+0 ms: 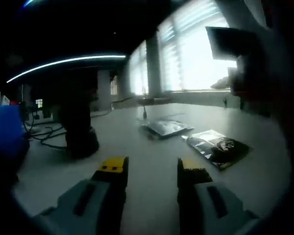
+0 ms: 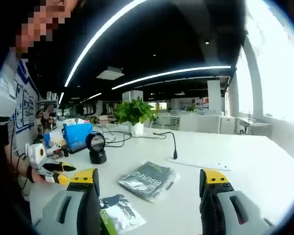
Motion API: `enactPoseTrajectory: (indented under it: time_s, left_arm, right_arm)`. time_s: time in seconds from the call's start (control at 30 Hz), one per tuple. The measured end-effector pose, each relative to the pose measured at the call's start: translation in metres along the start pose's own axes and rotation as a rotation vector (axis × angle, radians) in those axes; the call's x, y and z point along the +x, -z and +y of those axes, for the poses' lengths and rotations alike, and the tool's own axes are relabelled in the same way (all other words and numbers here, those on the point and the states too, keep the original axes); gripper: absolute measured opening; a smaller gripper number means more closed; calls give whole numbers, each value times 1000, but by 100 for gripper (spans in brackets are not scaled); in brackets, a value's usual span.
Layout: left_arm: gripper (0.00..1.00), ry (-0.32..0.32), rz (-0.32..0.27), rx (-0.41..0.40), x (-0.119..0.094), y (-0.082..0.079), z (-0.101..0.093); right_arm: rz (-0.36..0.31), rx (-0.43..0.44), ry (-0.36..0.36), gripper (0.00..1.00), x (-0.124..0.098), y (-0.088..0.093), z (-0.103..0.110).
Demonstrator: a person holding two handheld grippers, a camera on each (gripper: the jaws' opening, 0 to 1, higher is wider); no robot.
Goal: Clip sheet goods on table flip sheet goods clip sheet goods scan sheet goods put sheet goods back to table
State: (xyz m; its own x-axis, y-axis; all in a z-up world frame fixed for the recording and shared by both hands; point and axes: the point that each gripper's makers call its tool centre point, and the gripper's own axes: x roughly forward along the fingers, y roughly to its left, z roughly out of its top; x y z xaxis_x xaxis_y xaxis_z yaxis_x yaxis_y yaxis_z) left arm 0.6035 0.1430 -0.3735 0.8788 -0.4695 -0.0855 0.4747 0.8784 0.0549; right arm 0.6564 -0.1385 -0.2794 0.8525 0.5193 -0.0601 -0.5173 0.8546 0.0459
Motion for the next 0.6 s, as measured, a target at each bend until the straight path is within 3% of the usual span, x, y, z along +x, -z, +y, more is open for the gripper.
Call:
enactPoseTrajectory:
  time_s: [0.07, 0.1, 0.3, 0.4, 0.5, 0.6]
  left_arm:
    - [39, -21, -68, 1, -6, -13, 5]
    - [39, 3, -103, -40, -10, -20, 1]
    - [42, 5, -137, -48, -15, -28, 2]
    - [45, -20, -144, -64, -16, -28, 10]
    - [45, -33, -156, -103, -18, -29, 16]
    - [44, -28, -156, -107, -18, -29, 14]
  right_arm:
    - [-71, -20, -2, 77, -18, 1, 5]
    - [-102, -53, 13, 77, -26, -1, 7]
    - [-79, -39, 23, 77, -62, 26, 32]
    - [-62, -151, 47, 76, -70, 42, 32]
    - [-75, -81, 26, 77, -73, 53, 37]
    - [-33, -69, 41, 77, -71, 70, 27]
